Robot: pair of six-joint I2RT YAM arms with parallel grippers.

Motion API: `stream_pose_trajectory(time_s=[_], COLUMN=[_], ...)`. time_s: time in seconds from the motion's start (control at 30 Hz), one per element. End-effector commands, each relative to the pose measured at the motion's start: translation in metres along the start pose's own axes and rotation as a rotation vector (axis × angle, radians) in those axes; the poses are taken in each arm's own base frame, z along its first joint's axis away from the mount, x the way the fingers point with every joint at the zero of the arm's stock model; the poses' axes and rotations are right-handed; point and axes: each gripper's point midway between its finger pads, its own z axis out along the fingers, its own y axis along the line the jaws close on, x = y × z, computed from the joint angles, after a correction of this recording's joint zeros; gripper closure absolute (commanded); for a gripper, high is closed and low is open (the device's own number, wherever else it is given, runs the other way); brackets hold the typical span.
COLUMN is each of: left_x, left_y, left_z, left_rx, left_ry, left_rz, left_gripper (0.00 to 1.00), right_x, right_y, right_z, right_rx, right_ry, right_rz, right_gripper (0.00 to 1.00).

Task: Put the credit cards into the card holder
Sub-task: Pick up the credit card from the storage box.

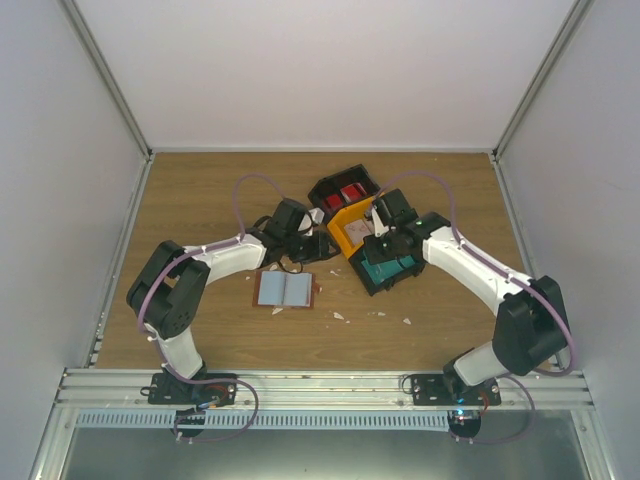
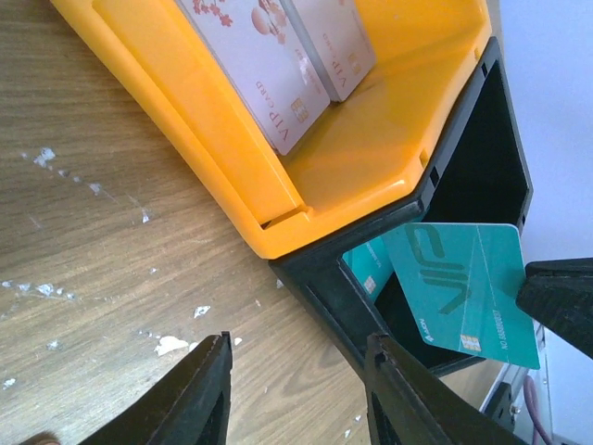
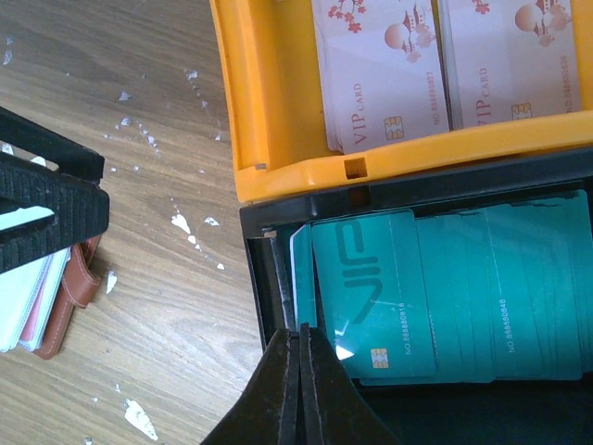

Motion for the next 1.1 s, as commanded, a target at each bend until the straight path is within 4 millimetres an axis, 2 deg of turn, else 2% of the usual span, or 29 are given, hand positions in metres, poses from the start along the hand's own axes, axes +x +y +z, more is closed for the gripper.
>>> stream_pose_trajectory(time_s=[0.0, 0.2, 0.37, 0.57, 0.8, 0.87, 0.93, 1.03, 1.07], left_x=[-0.008, -0.006, -0.007, -0.008, -0.009, -0.009, -0.009, -0.011, -0.011], left_y=[-0.015, -0.013, -0.011, -0.009, -0.008, -0.008, -0.007, -0.008, -0.008], left_z=[-0.007, -0.005, -0.005, -0.006, -0.006, -0.006, -0.006, -0.008, -0.009], left_rx=[0.077, 0.073, 0.066, 0.060, 0.061, 0.061, 0.060, 0.061, 0.062], left_ry=[-0.032, -0.027, -0.026, -0.029, -0.028, -0.027, -0.027, -0.031, -0.033], left_rz=[0.026, 0.021, 0.025, 0.025, 0.023, 0.024, 0.022, 0.023, 0.025], left_gripper=[0.57, 0.56, 0.56, 0.56, 0.56, 0.55, 0.56, 0.56, 0.56], right_x=[-0.003, 0.016, 0.020, 0.027, 0.034, 0.035, 0.035, 0.030, 0.027], right_y=[0.001, -0.008, -0.008, -0.008, -0.005, -0.005, -0.005, -0.007, -0.007], right_z=[-0.003, 0.033, 0.054, 0.065, 0.070, 0.071, 0.072, 0.068, 0.065], right_rx=[0.003, 0.038, 0.032, 0.029, 0.014, 0.015, 0.016, 0.034, 0.043], right_ry=[-0.022, 0.064, 0.098, 0.136, 0.166, 0.172, 0.174, 0.159, 0.148], right_rz=[0.000, -0.013, -0.028, -0.031, -0.030, -0.031, -0.030, -0.024, -0.025], right_gripper=[1.00, 1.00, 1.00, 0.98, 0.81, 0.79, 0.82, 0.97, 0.99])
